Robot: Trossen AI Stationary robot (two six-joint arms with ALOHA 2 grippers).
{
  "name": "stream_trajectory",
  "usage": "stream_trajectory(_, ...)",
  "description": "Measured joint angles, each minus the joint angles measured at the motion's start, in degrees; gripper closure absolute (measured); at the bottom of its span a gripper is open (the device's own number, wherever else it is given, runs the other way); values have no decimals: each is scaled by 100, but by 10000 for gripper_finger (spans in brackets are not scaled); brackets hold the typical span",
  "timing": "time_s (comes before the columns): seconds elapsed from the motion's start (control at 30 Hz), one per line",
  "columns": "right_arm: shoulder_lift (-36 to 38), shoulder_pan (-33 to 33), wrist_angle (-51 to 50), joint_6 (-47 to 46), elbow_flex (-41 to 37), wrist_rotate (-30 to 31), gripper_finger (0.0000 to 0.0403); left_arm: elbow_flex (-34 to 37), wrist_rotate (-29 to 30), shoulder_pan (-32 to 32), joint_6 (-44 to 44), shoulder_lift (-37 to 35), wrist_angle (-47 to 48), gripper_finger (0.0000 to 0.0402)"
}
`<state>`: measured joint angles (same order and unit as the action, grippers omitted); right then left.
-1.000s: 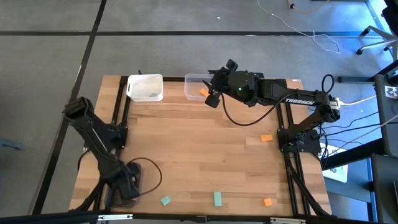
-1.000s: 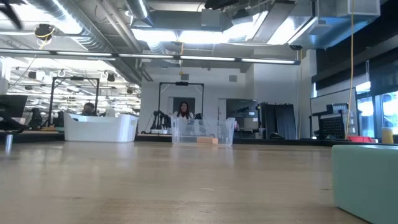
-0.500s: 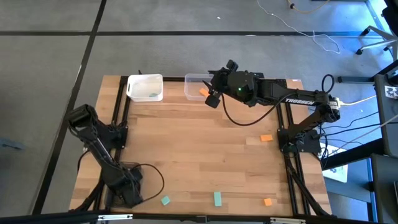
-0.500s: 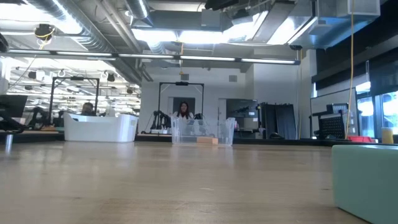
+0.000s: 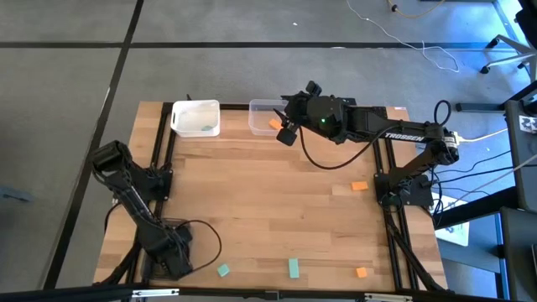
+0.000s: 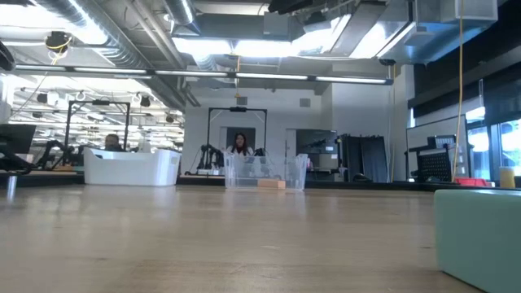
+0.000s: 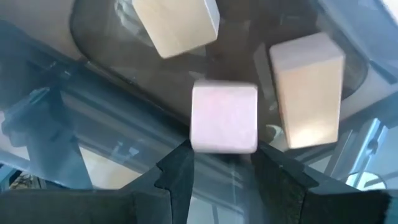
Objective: Sort & place blocks by color
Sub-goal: Put the brown block into the black bin, then put the left blue block into the white bin
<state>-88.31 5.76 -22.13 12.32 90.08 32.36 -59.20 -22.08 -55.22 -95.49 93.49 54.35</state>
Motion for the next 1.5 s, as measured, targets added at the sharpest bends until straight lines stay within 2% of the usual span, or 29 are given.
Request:
stream_trajectory(0.23, 0, 0, 0, -9, 0, 0, 196, 0, -186, -9, 3, -75, 21, 253)
stream_trajectory(0.53, 1, 0, -208, -110, 5, -4, 196, 0, 512, -152, -238, -963, 947, 253)
stream_trajectory(0.67, 61, -3, -887, -641, 7, -289, 196, 0, 1238, -155, -519, -1589, 1166, 253)
stream_trajectory(0.83, 111, -111, -1926, -906, 9, -698, 196, 0, 2459, -145, -604, -2349, 1110, 253)
stream_trajectory(1.0, 114, -231, -3026, -904, 9, -1846, 196, 0, 3501, 46, -559, -2906, 1069, 253)
stream_trajectory(1.13, 114, -378, -3753, -909, 9, -3092, 196, 0, 4074, 290, 185, -3120, 638, 253)
stream_trajectory(1.2, 116, -508, -4054, -893, 9, -3424, 196, 0, 4404, 419, 773, -3150, 202, 253)
stream_trajectory(1.33, 116, -796, -4551, -770, 9, -3506, 196, -2, 4707, 665, 2030, -3082, -749, 253)
stream_trajectory(1.5, 116, -1054, -4607, -928, 7, -3504, 196, -2, 4650, 1018, 2090, -2932, -988, 253)
